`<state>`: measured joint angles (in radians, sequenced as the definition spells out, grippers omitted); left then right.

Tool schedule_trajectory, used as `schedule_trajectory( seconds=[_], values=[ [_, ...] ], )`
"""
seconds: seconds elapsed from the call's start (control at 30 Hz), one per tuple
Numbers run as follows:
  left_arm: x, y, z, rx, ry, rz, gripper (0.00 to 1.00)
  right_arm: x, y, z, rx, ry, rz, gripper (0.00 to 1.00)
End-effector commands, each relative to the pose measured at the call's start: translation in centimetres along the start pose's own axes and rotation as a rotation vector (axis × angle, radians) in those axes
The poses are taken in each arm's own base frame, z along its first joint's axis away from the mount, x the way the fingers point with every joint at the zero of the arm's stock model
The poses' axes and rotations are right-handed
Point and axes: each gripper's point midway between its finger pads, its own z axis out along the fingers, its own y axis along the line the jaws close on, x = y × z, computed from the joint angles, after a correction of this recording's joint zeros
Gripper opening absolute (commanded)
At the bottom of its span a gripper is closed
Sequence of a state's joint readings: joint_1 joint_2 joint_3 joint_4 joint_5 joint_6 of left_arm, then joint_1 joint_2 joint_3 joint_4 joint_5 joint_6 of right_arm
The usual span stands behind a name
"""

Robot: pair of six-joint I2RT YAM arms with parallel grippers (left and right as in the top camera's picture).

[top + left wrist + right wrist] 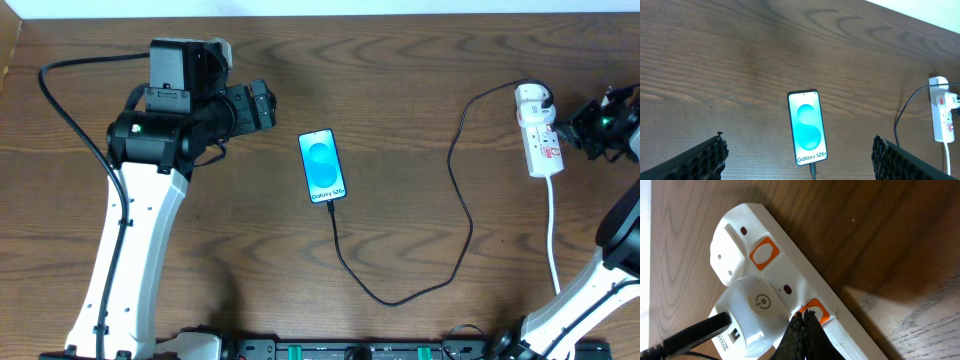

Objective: Plug charger to phone and switch on socket
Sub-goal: 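Press the orange switch on the power strip with the right gripper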

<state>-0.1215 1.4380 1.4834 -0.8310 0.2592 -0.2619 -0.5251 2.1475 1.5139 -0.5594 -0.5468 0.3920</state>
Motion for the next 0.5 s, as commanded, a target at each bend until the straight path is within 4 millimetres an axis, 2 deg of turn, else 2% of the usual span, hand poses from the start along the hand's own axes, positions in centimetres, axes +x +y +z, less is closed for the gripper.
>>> schedule_trajectory(
  seconds=[0.0,0.47],
  values=[
    [-0.2,-0.1,-0.4,-0.003,-0.012,0.008,0.93,0.2,-0.1,0.9,0.017,0.011,0.006,0.01],
    [-0.2,-0.1,-0.4,-0.002,-0.012,0.008,0.93,1.6,0.5,1.8,0.023,0.057,0.001,0.01]
  ],
)
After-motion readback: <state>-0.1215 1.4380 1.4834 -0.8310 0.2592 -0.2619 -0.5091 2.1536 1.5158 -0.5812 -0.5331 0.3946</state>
